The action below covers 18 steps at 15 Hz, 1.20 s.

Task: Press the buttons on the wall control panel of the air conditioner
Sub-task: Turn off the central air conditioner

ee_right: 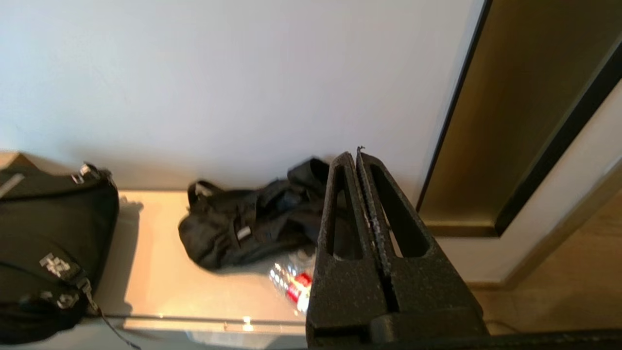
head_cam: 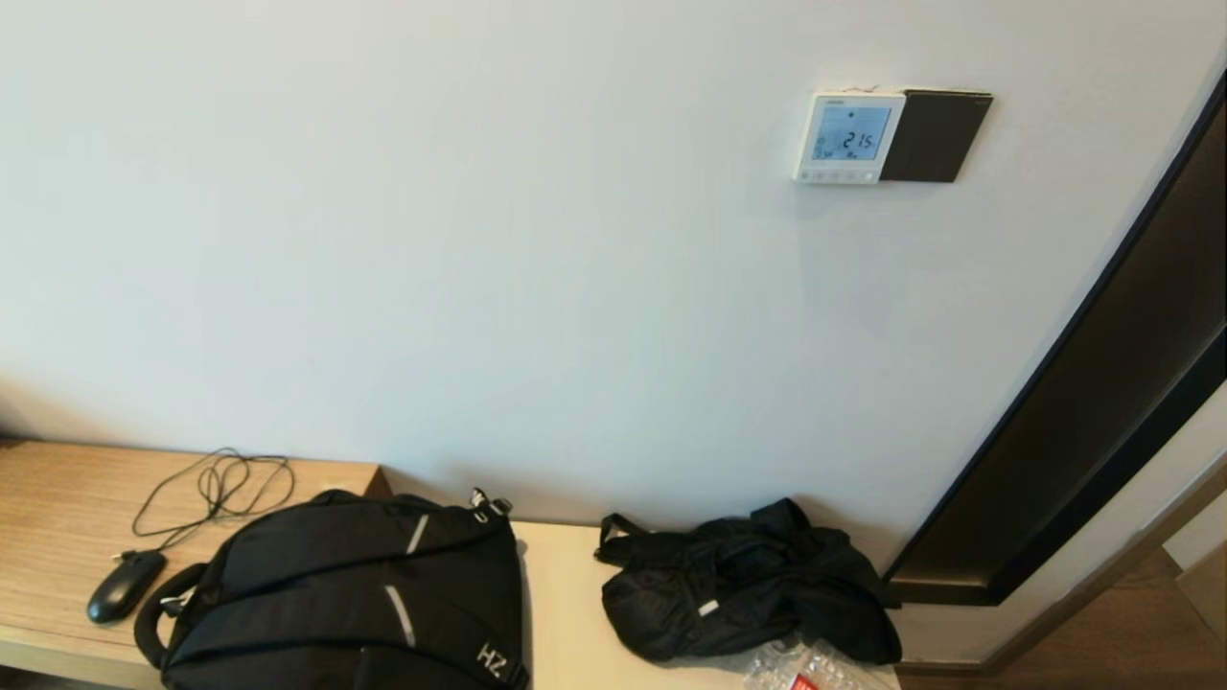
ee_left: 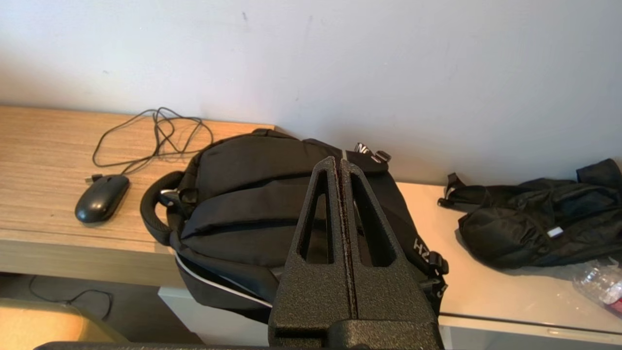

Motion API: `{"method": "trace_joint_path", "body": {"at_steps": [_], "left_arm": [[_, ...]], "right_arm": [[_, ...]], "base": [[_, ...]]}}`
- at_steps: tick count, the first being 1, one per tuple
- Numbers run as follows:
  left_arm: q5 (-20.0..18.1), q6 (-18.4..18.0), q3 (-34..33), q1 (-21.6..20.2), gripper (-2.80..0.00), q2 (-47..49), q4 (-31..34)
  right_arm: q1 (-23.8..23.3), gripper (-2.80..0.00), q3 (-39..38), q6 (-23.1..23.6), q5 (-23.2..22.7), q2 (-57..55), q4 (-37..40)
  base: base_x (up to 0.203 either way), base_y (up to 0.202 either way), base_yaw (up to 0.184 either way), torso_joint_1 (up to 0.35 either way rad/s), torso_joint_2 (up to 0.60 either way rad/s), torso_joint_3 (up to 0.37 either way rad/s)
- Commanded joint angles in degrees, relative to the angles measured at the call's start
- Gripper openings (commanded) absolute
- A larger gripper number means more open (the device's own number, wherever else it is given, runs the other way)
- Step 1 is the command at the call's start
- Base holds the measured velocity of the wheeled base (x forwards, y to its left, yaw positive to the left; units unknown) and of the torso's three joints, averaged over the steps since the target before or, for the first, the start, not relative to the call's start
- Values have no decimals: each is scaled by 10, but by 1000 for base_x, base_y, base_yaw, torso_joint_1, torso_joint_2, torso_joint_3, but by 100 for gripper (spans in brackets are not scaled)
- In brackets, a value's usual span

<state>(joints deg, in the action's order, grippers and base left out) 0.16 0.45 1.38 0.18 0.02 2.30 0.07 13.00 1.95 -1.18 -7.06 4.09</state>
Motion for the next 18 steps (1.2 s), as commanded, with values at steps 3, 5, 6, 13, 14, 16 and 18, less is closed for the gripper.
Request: {"method": "trace_joint_path", "body": {"at_steps": [3, 5, 6, 13, 14, 16, 18], "left_arm": [[0, 0, 0, 0, -280, 0, 0], [0, 0, -1, 0, -280, 0, 0], [0, 0, 0, 0, -280, 0, 0], [0, 1, 0, 0, -280, 0, 0], [0, 1, 0, 0, -280, 0, 0], [0, 1, 0, 0, -280, 0, 0], [0, 0, 0, 0, -280, 0, 0]], "right_arm": [[0, -280, 85, -1, 0, -165, -51], [0, -280, 119, -4, 0, -255, -93], [0, -280, 137, -5, 1, -299, -112], [0, -280, 280, -5, 27, -612, -278], [0, -280, 314, -5, 32, -652, -292], [0, -280, 387, -5, 39, -714, -305], [1, -280, 448, -5, 55, -765, -310]], "base": [[0, 0, 0, 0, 0, 0], [0, 0, 0, 0, 0, 0], [0, 0, 0, 0, 0, 0], [0, 0, 0, 0, 0, 0], [0, 0, 0, 0, 0, 0], [0, 0, 0, 0, 0, 0], [0, 0, 0, 0, 0, 0]]}}
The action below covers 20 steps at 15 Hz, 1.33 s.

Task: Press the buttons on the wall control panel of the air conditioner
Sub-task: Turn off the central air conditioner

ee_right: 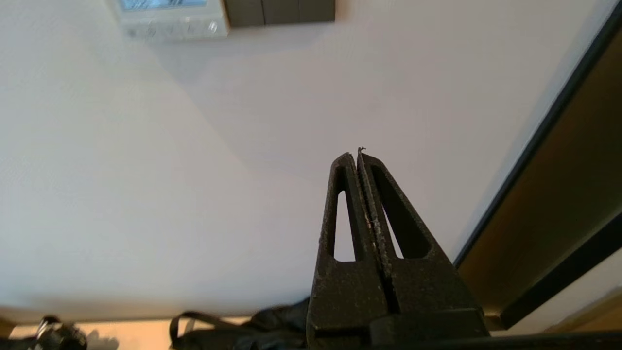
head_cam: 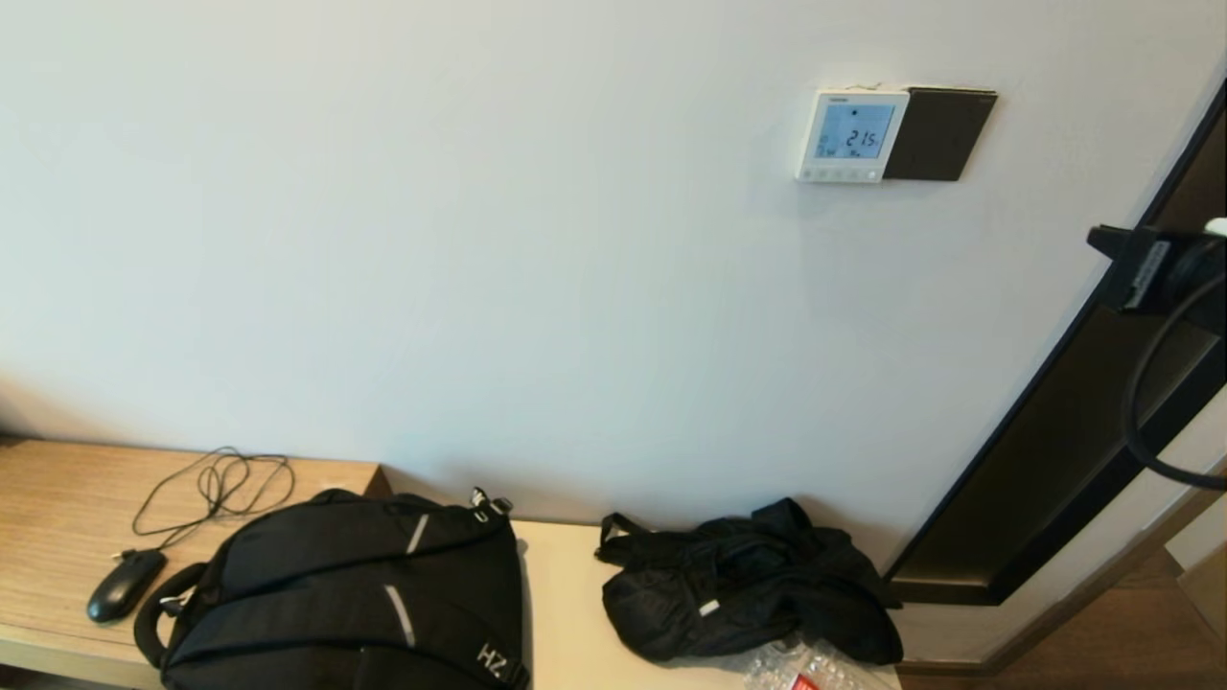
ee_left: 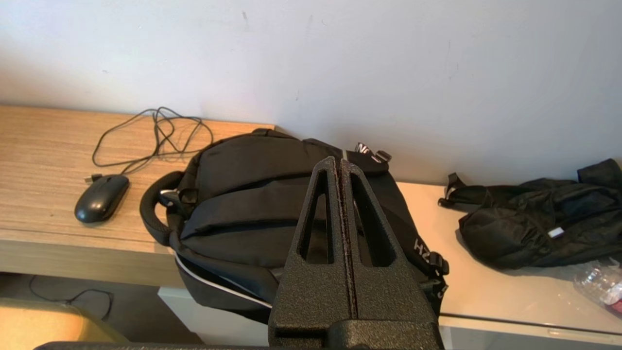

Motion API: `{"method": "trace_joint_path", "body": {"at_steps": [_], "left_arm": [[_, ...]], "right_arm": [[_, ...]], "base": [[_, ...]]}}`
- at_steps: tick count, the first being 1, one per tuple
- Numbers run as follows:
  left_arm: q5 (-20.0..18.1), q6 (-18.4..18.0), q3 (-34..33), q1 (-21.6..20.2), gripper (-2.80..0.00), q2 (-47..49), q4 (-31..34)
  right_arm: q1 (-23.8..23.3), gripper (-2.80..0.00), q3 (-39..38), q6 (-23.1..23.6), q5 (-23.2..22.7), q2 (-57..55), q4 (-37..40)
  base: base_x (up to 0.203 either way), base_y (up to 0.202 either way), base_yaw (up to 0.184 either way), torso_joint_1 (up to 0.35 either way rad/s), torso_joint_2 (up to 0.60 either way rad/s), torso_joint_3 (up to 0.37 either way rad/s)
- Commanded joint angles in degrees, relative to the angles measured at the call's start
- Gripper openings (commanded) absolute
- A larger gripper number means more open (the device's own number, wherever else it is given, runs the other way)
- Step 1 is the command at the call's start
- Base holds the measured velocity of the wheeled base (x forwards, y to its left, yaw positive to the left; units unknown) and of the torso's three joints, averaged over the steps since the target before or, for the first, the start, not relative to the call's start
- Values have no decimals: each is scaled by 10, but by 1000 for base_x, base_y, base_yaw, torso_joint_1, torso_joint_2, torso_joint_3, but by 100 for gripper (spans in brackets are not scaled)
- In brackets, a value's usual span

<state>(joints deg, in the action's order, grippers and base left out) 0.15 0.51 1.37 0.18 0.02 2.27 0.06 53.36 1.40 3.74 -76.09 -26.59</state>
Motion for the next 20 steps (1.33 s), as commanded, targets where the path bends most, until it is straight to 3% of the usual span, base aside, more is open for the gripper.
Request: {"method": "trace_joint_path", "body": {"at_steps": [1, 7, 12, 20], "left_arm": [[0, -1, 0, 0, -280, 0, 0], [0, -1, 0, 0, -280, 0, 0], [1, 0, 0, 0, -280, 0, 0], [0, 0, 0, 0, -280, 0, 0]], "right_arm": [[2, -280, 71, 1, 13, -97, -3], [9, -280, 172, 1, 42, -198, -5], [55, -280, 241, 2, 71, -233, -4], [86, -280, 285, 4, 88, -277, -7]], "base": [[0, 0, 0, 0, 0, 0], [0, 0, 0, 0, 0, 0], [0, 0, 0, 0, 0, 0], [0, 0, 0, 0, 0, 0]]}}
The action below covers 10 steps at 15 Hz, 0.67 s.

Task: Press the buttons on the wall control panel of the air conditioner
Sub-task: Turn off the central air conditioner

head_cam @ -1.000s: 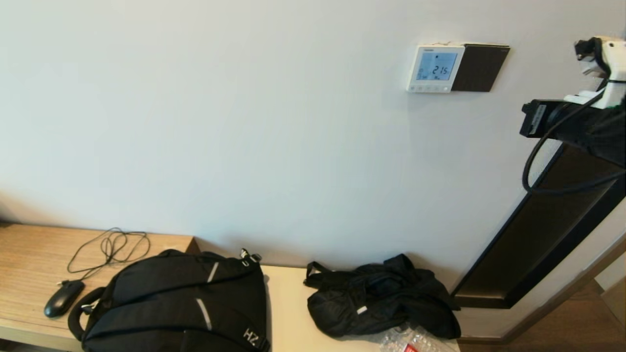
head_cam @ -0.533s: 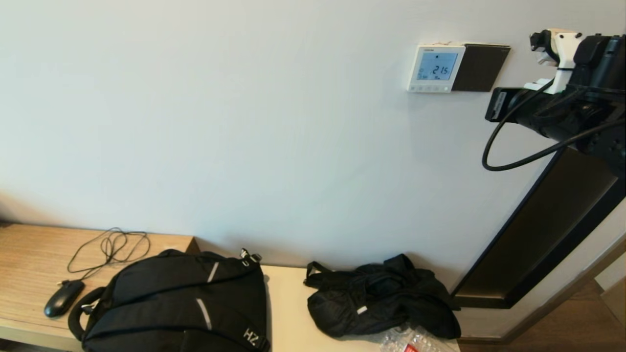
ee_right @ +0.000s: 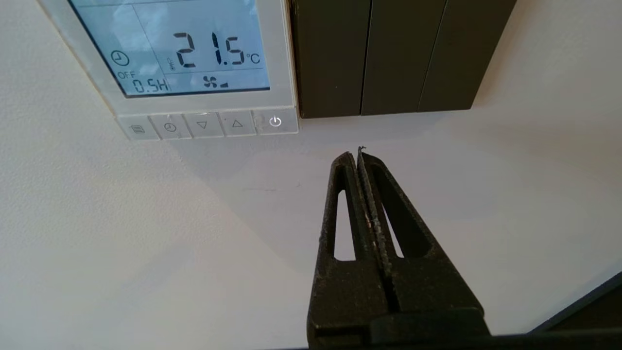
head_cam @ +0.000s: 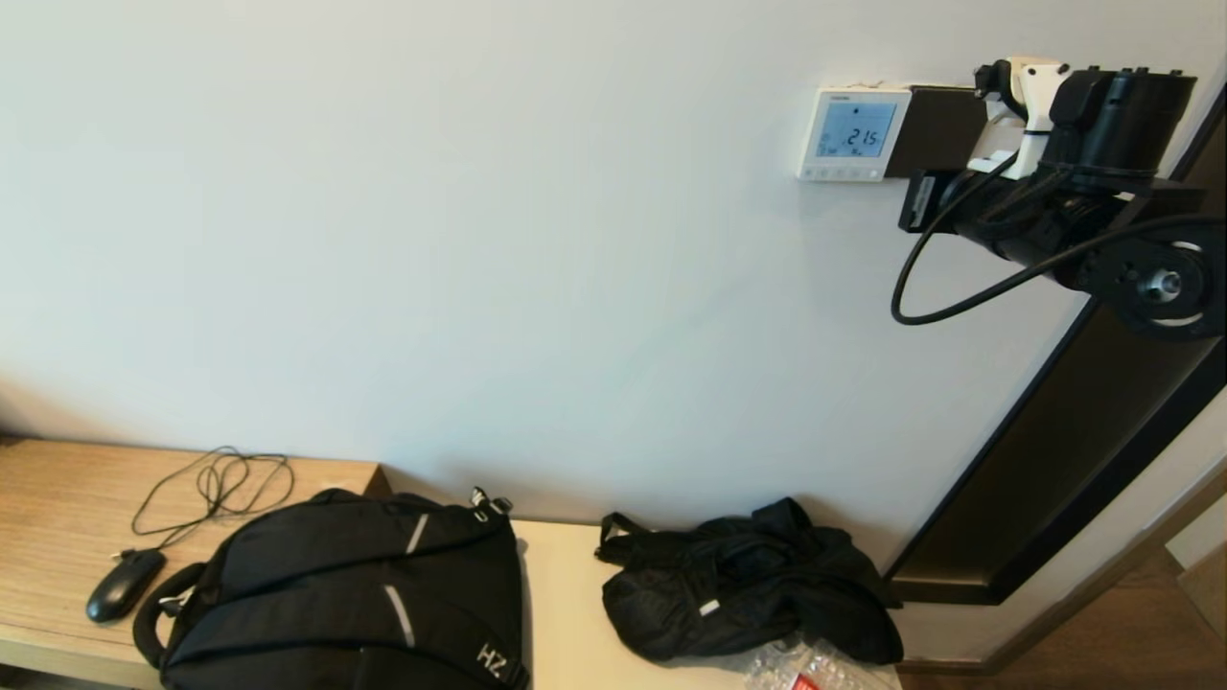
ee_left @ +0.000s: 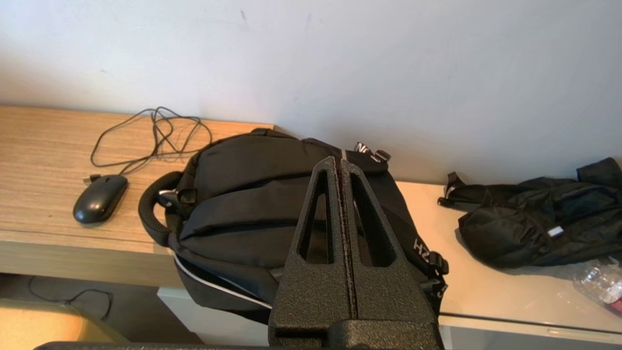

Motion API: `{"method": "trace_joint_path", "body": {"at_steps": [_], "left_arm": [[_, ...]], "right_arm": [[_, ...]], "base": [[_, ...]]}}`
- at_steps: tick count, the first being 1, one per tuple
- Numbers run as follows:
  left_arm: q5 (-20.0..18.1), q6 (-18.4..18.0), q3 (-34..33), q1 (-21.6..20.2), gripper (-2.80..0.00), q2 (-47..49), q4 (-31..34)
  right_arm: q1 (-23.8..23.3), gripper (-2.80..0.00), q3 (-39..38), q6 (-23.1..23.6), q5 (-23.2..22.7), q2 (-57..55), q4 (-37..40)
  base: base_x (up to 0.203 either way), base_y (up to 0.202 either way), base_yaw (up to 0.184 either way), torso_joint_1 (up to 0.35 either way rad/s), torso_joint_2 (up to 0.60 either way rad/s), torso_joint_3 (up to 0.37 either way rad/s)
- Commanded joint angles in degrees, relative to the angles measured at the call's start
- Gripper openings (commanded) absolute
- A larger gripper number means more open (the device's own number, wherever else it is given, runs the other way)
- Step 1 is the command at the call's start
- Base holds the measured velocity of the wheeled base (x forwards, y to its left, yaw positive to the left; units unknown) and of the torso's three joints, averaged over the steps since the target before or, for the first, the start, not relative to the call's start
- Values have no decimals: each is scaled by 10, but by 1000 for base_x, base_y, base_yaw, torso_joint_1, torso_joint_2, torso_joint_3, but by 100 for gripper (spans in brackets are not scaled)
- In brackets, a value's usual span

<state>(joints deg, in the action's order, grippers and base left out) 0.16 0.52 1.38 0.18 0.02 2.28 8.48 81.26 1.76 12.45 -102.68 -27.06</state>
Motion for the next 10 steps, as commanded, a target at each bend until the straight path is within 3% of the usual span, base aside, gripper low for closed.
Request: {"method": "trace_joint_path", "body": {"at_steps": [1, 10], "left_arm": [[0, -1, 0, 0, -280, 0, 0], [0, 0, -1, 0, -280, 0, 0]], "right_arm": [[1, -280, 8, 1, 1, -11, -1], [8, -280, 46, 2, 2, -30, 3]], "base": [[0, 0, 0, 0, 0, 0], [0, 0, 0, 0, 0, 0]]}}
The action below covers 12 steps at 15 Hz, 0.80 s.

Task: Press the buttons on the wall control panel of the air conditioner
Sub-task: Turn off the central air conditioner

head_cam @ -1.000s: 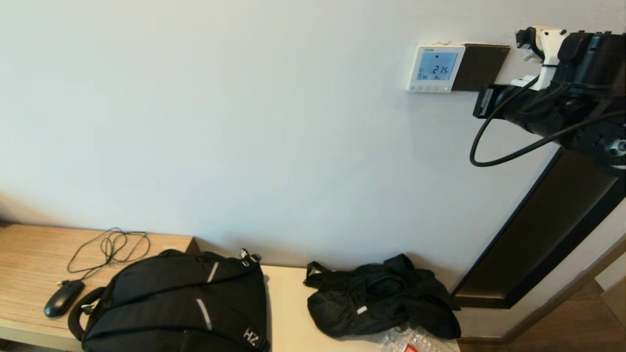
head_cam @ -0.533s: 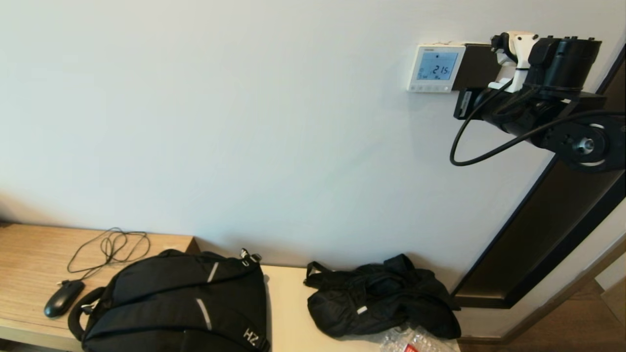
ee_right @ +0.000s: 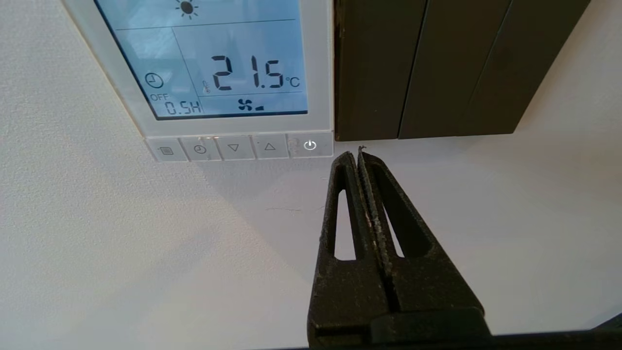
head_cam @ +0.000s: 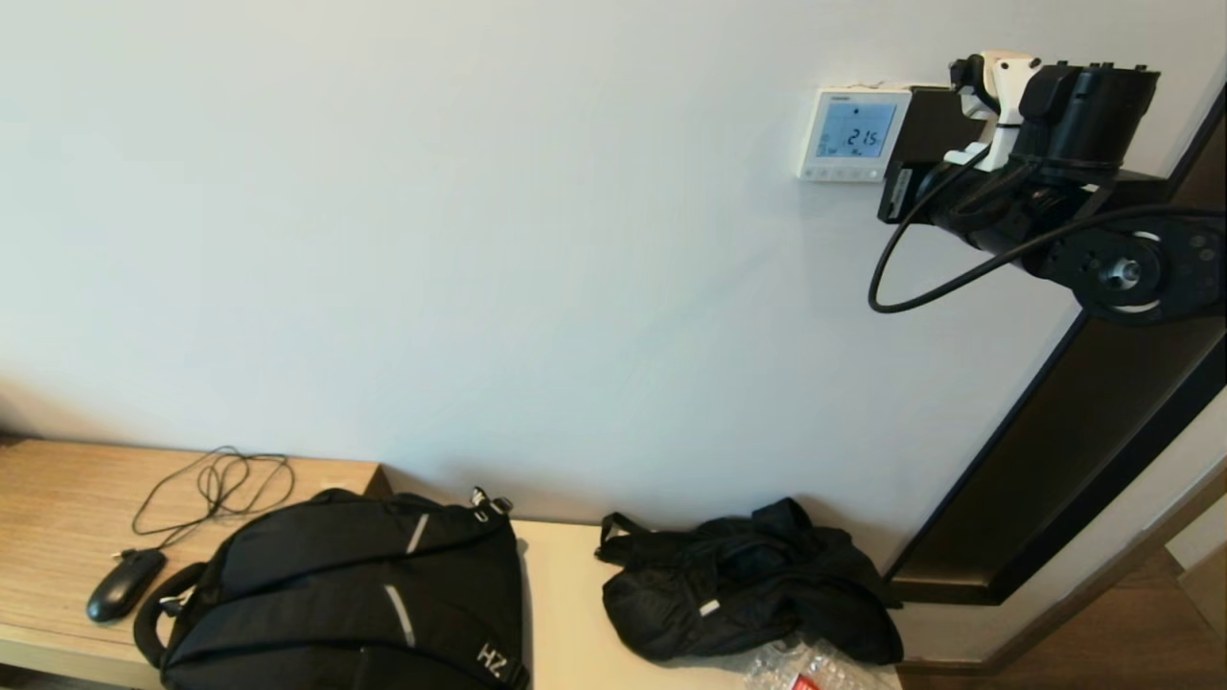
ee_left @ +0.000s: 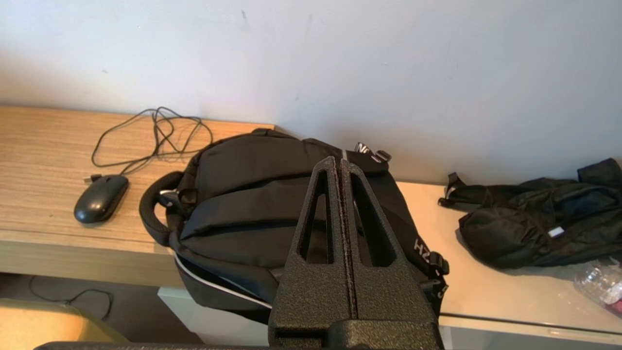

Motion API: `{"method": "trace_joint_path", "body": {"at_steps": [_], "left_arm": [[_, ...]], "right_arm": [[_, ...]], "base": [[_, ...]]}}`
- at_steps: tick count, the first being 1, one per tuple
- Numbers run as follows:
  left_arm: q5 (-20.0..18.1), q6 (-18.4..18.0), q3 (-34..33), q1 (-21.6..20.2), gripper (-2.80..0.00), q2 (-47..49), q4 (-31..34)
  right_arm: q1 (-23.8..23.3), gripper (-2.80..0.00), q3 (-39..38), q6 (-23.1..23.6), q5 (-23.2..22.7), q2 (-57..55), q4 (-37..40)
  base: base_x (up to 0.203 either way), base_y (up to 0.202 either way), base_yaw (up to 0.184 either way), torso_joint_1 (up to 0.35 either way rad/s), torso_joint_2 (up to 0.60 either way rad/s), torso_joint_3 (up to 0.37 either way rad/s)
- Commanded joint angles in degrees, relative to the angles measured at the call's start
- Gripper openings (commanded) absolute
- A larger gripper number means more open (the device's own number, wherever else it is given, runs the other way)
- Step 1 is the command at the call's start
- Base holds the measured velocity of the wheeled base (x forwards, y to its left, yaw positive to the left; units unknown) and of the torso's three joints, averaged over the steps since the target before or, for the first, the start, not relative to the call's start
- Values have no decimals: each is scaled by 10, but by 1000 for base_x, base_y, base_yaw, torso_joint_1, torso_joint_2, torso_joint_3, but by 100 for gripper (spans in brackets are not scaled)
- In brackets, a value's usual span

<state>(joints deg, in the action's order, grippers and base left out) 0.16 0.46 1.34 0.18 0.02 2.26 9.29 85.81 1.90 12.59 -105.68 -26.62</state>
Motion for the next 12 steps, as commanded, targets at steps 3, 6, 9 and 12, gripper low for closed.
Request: {"method": "trace_joint_path", "body": {"at_steps": [3, 6, 9, 12], "left_arm": [[0, 0, 0, 0, -280, 0, 0], [0, 1, 0, 0, -280, 0, 0], [0, 1, 0, 0, -280, 0, 0], [0, 0, 1, 0, -280, 0, 0]], "right_arm": [[3, -280, 2, 1, 1, -1, -2], [6, -280, 6, 2, 4, -10, -3], [8, -280, 11, 2, 5, -18, -4], [10, -280, 12, 2, 5, -21, -4]], "base": [[0, 0, 0, 0, 0, 0], [0, 0, 0, 0, 0, 0], [0, 0, 0, 0, 0, 0], [0, 0, 0, 0, 0, 0]]}}
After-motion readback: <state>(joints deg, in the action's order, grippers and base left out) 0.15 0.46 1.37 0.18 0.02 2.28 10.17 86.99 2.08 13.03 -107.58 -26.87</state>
